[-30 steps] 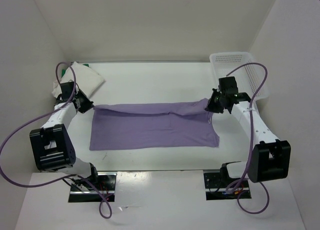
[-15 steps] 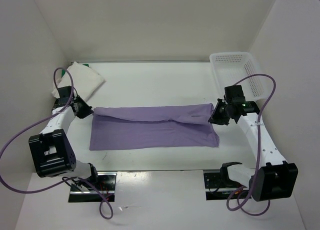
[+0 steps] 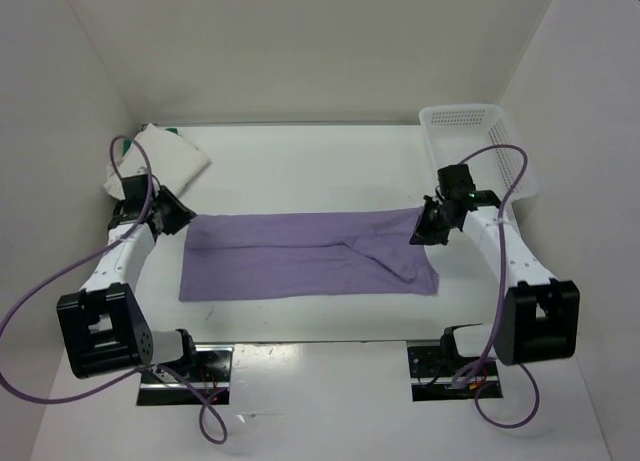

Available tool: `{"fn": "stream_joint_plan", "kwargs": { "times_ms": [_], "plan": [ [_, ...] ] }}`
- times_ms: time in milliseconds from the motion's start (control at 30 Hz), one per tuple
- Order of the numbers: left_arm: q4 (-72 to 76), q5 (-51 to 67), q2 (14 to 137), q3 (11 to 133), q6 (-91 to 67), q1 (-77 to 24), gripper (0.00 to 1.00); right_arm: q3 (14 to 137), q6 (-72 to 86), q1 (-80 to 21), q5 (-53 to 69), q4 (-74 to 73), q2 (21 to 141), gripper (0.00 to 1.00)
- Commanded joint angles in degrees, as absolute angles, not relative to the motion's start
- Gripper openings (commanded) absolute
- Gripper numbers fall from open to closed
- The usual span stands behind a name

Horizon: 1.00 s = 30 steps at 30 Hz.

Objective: Fold and stack the t-shirts
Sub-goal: Fold the other side of the tshirt into a rectangle

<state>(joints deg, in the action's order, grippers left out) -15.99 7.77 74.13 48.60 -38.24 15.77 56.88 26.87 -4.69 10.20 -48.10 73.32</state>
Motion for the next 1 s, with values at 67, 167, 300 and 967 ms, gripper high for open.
{"fn": "stream_joint_plan", "kwargs": {
  "times_ms": [67,167,300,967],
  "plan": [
    [-12.74,9.49,79.01,49.74,-39.46,5.99,0.36,62.99,27.50,-11.14,13.02,-37.10,81.80,0.03],
    [-10.73,11.15,80.77,49.14,-40.86,2.91,0.37,63.02,30.75,-15.12,9.51,-30.43,85.93,0.19],
    [-9.67,11.69,82.62,47.90,-41.40,-0.70,0.37,63.02,32.51,-15.64,6.51,-25.76,93.42,0.30],
    [-7.47,12.39,84.46,45.44,-41.40,-1.32,0.37,66.88,31.82,-18.54,7.47,-23.03,104.33,0.41]
  ]
}}
